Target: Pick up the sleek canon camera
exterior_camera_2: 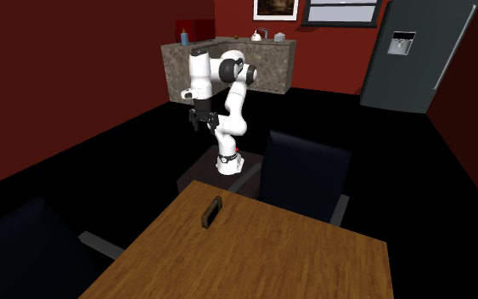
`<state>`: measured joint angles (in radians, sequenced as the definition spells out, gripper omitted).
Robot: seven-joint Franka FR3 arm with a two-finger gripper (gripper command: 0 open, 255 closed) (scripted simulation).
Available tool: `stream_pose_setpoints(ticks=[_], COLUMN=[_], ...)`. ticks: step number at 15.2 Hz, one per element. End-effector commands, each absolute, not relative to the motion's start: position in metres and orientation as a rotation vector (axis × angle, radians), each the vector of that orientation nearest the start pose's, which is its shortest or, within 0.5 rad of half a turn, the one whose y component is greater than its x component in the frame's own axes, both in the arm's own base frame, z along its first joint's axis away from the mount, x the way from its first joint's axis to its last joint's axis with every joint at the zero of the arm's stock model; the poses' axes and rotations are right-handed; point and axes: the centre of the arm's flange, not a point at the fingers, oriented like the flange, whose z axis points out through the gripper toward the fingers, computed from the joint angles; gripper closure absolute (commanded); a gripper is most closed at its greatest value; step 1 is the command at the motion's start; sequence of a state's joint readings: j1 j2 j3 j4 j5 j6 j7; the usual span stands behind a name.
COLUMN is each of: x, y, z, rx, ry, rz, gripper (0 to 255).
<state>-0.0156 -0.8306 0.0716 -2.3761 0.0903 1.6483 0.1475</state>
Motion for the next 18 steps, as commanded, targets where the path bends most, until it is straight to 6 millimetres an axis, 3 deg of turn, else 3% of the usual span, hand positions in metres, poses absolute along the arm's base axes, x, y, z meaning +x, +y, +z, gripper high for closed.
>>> stream_pose_setpoints(ticks=[1, 18], x=[0.302, 0.501], y=[0.033, 0.15], z=[0.601, 0.547], rx=[-3.086, -3.119], ry=[0.177, 0.096], rz=[-0.151, -0.018], gripper=[0, 0])
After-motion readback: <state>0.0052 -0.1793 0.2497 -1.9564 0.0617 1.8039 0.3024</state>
